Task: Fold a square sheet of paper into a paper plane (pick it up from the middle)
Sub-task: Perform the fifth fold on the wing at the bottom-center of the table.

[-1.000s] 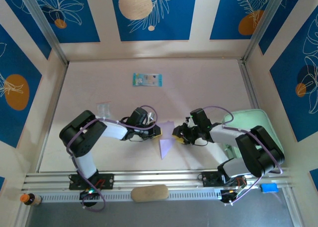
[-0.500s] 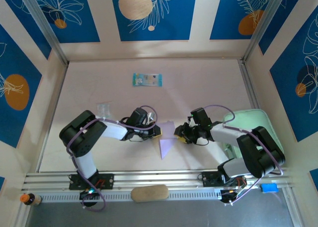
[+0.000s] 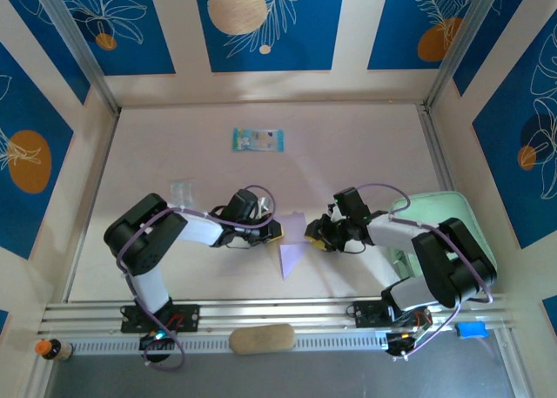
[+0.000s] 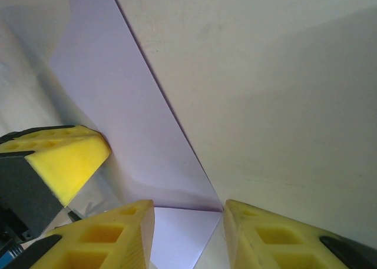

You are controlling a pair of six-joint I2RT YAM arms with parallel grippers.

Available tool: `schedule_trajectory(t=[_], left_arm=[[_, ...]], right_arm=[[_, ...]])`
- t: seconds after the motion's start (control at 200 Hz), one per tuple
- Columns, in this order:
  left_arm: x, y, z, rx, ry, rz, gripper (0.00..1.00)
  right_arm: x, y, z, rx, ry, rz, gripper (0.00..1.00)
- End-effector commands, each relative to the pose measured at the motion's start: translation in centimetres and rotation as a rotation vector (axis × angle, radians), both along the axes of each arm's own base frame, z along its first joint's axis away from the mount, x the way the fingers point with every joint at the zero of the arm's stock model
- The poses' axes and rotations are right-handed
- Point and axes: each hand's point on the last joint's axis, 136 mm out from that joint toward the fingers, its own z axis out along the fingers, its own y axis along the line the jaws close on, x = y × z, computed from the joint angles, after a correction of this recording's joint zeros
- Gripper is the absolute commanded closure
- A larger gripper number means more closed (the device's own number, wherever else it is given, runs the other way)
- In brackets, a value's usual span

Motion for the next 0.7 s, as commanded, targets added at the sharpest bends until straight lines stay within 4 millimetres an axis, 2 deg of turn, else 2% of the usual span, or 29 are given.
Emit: schedule_trajectory(t=[0.0,0.14,0.25,0.345,0.445,0.555,0.62,0.69], left_arm=[[-1.4,1.8,-2.9,0.095,0.067,0.016,0.99],[-0.7,1.2,-1.2,0.067,0.032,0.005,0.97],[-0.2,0.7,0.0,0.065,0.008,-0.014,0.97],[0.0,0.5,0.2,0.069,0.002,-0.02,0.97],[0.0,0.4,0.1,0.067,0.006,-0.02,0.97],[0.2,0.3,0.3,0.058,0.0,-0.017,0.97],[0.3,0.2,0.8,0.05,-0.006,-0.017,0.97],[0.6,0.0,1.5,0.038,-0.021,-0.017,0.96]], right_arm=[[0.1,1.5,0.6,0.049,-0.008,0.044,0.64],[-0.1,0.2,0.2,-0.036,0.003,0.011,0.67],[-0.2,-0.6,0.9,-0.088,-0.043,-0.008,0.68],[-0.5,-0.6,1.6,-0.086,-0.07,-0.005,0.67],[-1.0,0.9,2.2,-0.016,-0.105,0.057,0.7],[-2.0,3.1,2.2,0.052,-0.095,0.134,0.87],[-2.6,4.2,1.8,0.053,-0.079,0.174,0.93],[-3.0,4.8,1.0,0.021,-0.059,0.188,0.94]])
